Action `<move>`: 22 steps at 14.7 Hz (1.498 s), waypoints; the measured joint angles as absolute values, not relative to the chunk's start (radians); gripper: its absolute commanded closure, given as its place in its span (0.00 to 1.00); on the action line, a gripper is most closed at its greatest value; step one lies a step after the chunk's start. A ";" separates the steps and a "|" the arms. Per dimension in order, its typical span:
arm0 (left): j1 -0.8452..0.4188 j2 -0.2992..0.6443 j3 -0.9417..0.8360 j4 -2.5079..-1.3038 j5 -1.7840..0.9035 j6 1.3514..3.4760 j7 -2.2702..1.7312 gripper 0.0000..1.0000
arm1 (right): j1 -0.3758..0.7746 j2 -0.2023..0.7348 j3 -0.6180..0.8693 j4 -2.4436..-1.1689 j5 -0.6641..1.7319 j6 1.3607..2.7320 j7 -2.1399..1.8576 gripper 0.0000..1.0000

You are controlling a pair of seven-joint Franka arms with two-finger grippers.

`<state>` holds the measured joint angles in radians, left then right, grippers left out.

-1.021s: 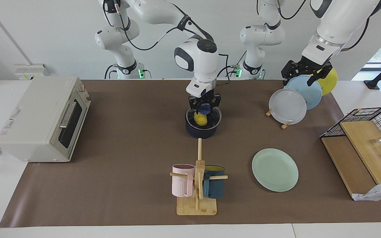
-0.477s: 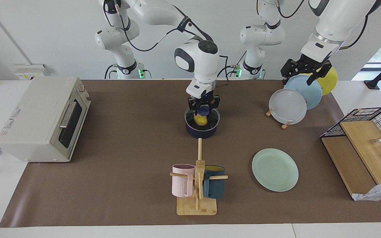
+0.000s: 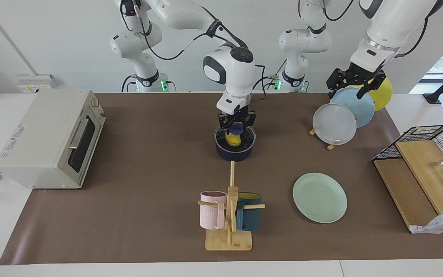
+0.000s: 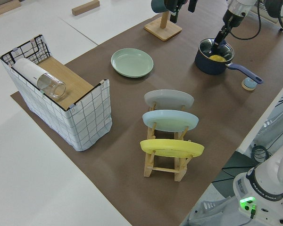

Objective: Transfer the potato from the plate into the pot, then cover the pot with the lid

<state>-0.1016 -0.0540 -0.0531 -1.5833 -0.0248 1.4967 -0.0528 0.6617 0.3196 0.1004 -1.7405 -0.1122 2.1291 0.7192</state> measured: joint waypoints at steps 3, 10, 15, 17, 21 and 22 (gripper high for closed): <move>-0.087 -0.054 -0.073 -1.583 -0.025 1.496 -0.053 0.00 | 0.662 0.320 0.100 -1.741 -0.112 2.129 0.719 0.00; -0.076 -0.054 -0.092 -1.583 -0.025 1.496 -0.053 0.00 | 0.658 0.328 0.094 -1.714 -0.115 2.116 0.719 0.00; -0.076 -0.054 -0.090 -1.583 -0.025 1.497 -0.053 0.00 | 0.602 0.327 0.093 -1.590 -0.117 1.989 0.701 0.00; -0.075 -0.054 -0.088 -1.583 -0.025 1.497 -0.053 0.00 | 0.551 0.322 0.092 -1.526 -0.117 1.904 0.649 0.00; -0.075 -0.054 -0.086 -1.583 -0.025 1.497 -0.053 0.00 | 0.411 0.276 0.090 -1.436 -0.117 1.713 0.446 0.00; -0.075 -0.054 -0.087 -1.583 -0.025 1.498 -0.053 0.00 | 0.372 0.252 0.089 -1.428 -0.115 1.668 0.385 0.00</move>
